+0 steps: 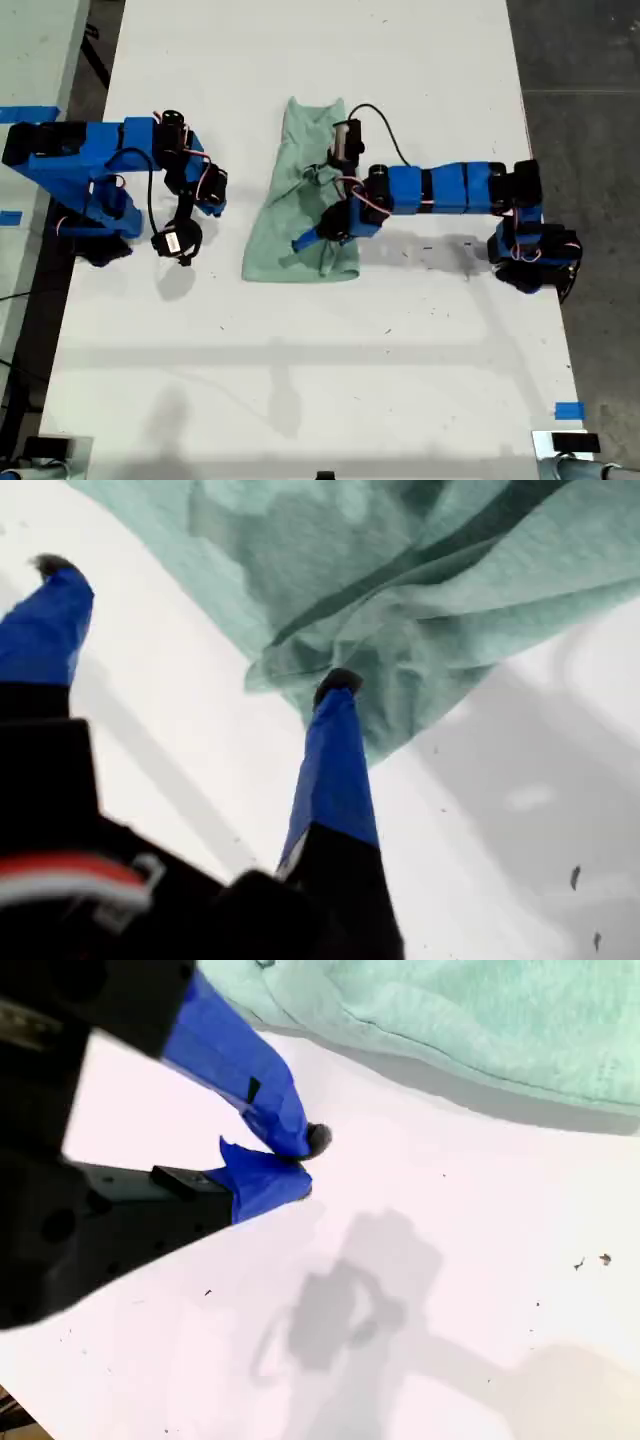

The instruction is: Fold tshirt

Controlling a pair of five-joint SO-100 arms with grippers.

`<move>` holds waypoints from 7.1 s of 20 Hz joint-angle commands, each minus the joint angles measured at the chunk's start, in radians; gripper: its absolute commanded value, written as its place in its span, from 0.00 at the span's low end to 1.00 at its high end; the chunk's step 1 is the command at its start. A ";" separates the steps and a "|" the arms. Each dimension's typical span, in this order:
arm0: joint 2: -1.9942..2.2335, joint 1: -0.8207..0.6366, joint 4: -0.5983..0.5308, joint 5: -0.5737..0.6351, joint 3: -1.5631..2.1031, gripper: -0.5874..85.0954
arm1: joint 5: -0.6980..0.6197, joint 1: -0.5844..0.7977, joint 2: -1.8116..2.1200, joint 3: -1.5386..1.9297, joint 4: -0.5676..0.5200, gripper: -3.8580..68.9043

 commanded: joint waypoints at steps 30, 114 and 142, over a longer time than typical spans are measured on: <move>-0.566 -0.046 -0.413 0.044 -0.087 0.09 | -0.012 0.066 0.850 0.591 0.086 0.57; 0.012 0.147 -0.281 -0.121 0.028 0.01 | 0.123 -0.044 1.158 0.825 0.035 0.05; -0.417 0.150 -0.451 -0.048 -0.345 0.01 | 0.152 -0.081 1.173 0.896 -0.005 0.05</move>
